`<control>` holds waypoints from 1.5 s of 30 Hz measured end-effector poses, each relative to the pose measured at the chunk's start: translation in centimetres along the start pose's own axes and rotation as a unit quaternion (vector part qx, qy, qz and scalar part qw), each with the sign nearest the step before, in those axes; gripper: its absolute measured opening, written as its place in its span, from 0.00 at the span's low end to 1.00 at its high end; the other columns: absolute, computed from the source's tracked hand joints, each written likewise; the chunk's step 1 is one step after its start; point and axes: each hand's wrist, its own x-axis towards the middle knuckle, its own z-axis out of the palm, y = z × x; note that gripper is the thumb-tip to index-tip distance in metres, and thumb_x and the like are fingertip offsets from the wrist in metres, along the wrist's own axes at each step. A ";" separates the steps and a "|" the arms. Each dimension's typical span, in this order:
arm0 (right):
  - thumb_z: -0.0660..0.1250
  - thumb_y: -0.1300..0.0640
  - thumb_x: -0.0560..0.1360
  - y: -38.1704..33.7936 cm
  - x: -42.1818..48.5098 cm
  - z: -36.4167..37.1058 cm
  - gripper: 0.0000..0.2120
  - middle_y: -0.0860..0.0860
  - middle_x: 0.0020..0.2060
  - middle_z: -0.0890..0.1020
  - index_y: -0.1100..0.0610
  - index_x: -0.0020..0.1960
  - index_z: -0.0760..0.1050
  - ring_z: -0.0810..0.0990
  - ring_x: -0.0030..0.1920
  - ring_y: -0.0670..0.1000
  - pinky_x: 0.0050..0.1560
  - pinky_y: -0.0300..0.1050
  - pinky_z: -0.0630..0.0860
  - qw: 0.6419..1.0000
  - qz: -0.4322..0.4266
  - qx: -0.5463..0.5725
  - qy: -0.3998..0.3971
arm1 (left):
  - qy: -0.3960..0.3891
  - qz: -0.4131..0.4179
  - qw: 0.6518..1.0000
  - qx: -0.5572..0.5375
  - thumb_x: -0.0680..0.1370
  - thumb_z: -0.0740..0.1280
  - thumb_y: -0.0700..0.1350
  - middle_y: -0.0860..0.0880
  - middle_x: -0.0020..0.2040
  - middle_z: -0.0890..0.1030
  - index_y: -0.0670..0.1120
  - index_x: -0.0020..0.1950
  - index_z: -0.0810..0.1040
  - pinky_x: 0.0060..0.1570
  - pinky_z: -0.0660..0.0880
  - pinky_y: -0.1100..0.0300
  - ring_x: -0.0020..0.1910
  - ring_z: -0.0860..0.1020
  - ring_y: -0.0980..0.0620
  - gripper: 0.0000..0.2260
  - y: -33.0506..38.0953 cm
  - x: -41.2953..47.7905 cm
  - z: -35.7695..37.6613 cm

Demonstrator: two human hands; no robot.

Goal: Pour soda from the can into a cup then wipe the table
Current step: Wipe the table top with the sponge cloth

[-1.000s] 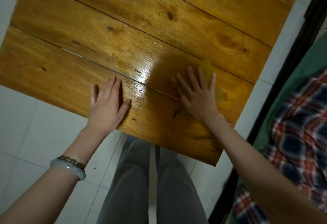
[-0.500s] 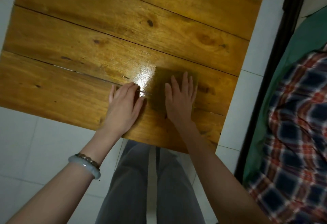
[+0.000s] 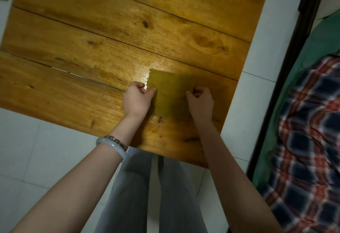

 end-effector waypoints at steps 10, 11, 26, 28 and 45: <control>0.63 0.61 0.75 -1.0 1.6 -1.9 0.04 0.45 0.35 0.71 0.61 0.49 0.72 0.69 0.34 0.42 0.29 0.30 0.67 0.998 -0.008 0.020 -0.053 | 0.026 0.086 0.996 0.010 0.76 0.69 0.46 0.48 0.37 0.75 0.47 0.46 0.75 0.36 0.64 0.62 0.38 0.74 0.48 0.04 0.8 0.0 1.3; 0.63 0.61 0.75 -1.1 1.9 -2.2 0.04 0.45 0.36 0.71 0.60 0.49 0.71 0.69 0.34 0.41 0.29 0.28 0.67 0.998 -0.006 0.030 -0.051 | 0.027 0.099 0.995 0.004 0.76 0.69 0.45 0.48 0.37 0.75 0.46 0.46 0.76 0.35 0.63 0.62 0.38 0.73 0.48 0.04 1.1 0.2 1.4; 0.66 0.59 0.76 -7.5 14.7 -7.1 0.06 0.43 0.38 0.75 0.53 0.52 0.73 0.74 0.35 0.41 0.29 0.25 0.68 0.993 -0.051 0.089 0.050 | -0.094 0.203 0.968 -0.112 0.77 0.66 0.40 0.55 0.37 0.72 0.50 0.52 0.75 0.41 0.69 0.67 0.37 0.72 0.57 0.07 13.5 10.7 5.6; 0.66 0.60 0.75 -8.9 16.6 -7.8 0.07 0.42 0.37 0.75 0.55 0.53 0.75 0.72 0.34 0.38 0.30 0.22 0.66 0.991 -0.064 0.083 0.078 | -0.100 0.222 0.965 -0.101 0.77 0.66 0.40 0.56 0.36 0.71 0.51 0.52 0.74 0.38 0.67 0.72 0.36 0.70 0.61 0.07 15.9 12.4 6.2; 0.65 0.61 0.75 -15.7 31.0 -13.5 0.05 0.46 0.38 0.76 0.57 0.50 0.77 0.73 0.37 0.42 0.36 0.28 0.68 0.964 -0.119 0.006 0.237 | -0.098 0.355 0.928 -0.060 0.79 0.64 0.41 0.51 0.52 0.76 0.42 0.61 0.74 0.48 0.69 0.66 0.51 0.73 0.56 0.11 30.8 20.9 12.1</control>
